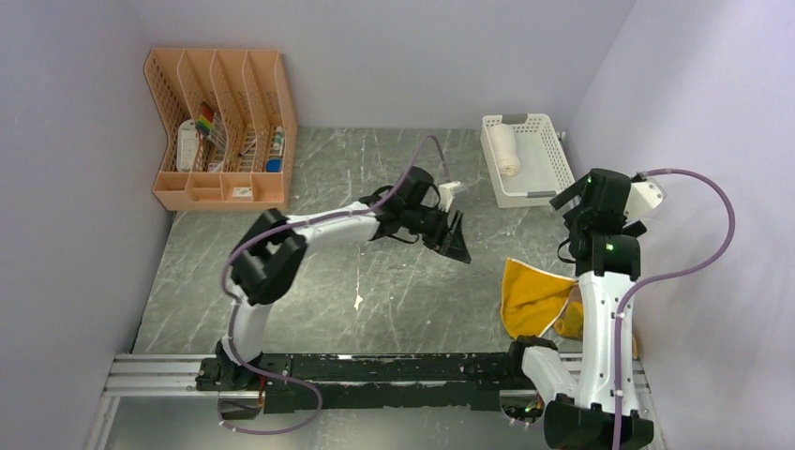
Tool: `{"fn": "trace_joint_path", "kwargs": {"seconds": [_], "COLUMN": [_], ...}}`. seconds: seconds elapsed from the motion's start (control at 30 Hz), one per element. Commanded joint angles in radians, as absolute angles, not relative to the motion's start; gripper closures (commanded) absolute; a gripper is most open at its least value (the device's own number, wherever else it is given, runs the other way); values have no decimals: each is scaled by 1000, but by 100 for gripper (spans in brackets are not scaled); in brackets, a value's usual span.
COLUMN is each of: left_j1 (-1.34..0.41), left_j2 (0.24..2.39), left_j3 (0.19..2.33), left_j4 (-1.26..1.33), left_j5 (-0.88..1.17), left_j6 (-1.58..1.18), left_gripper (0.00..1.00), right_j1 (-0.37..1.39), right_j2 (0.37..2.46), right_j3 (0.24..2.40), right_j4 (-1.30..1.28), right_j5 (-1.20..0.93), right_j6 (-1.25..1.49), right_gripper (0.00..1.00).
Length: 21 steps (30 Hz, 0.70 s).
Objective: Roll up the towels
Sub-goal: Move the towel to the center of the board.
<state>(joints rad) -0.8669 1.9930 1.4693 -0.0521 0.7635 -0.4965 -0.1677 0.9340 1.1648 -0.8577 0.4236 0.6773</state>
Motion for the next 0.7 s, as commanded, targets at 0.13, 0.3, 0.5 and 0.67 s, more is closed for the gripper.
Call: {"fn": "trace_joint_path", "kwargs": {"seconds": [0.13, 0.3, 0.5, 0.67], "left_j1": [-959, -987, -1035, -1051], "left_j2": [2275, 2424, 2539, 2585], "left_j3": [1765, 1938, 2044, 2046], "left_j4": [119, 115, 80, 121], "left_j5": [680, 629, 569, 547], "left_j6": [-632, -673, -666, -678], "left_gripper": [13, 13, 18, 29], "right_j1": [-178, -175, -175, -175], "right_j2": [888, 880, 874, 868], "right_j3": [1148, 1171, 1163, 1166], "right_j4": [-806, -795, -781, -775], "right_j5": [430, 457, 441, 433], "right_j6": [656, 619, 608, 603], "right_gripper": [0, 0, 0, 0]}}
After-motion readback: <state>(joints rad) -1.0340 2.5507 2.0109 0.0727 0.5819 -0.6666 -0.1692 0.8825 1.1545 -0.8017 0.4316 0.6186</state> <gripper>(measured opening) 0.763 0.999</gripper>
